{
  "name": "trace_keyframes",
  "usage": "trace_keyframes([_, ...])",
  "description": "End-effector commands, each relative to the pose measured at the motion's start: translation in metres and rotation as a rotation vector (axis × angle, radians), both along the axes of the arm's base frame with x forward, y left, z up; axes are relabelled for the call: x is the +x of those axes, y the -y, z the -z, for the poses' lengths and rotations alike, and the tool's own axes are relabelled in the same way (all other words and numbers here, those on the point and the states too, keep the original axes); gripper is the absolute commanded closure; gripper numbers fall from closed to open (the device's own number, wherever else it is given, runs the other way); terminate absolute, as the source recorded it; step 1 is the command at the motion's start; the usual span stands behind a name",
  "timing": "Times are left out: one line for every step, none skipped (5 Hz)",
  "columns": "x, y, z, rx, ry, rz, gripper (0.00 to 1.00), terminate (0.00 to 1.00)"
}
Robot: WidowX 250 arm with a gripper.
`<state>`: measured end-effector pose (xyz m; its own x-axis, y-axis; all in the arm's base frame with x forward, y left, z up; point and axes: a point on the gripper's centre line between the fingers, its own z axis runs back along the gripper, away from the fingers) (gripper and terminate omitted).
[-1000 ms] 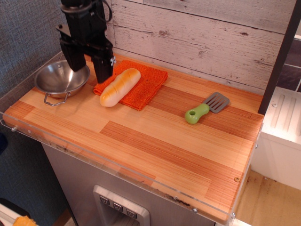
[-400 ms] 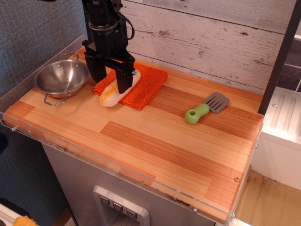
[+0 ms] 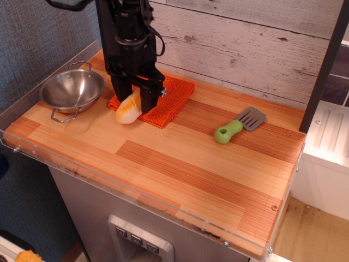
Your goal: Take the bun off the cloth and put it to the left of the spatula.
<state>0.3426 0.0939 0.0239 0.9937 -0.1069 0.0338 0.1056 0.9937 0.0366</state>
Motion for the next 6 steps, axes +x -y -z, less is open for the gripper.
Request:
trace_keyframes([0.010, 0.000, -0.017, 0.008, 0.052, 0.010, 1.00, 0.00])
trace_keyframes([0.009, 0.007, -0.036, -0.004, 0.103, 0.018, 1.00, 0.00])
trace_keyframes([0.014, 0.032, -0.051, -0.057, 0.139, 0.072, 1.00, 0.00])
trace_keyframes([0.022, 0.055, -0.044, -0.071, 0.118, 0.130, 1.00, 0.00])
trace_keyframes([0.028, 0.079, -0.029, -0.085, 0.083, 0.180, 1.00, 0.00])
trace_keyframes([0.032, 0.100, -0.011, -0.080, 0.037, 0.201, 1.00, 0.00])
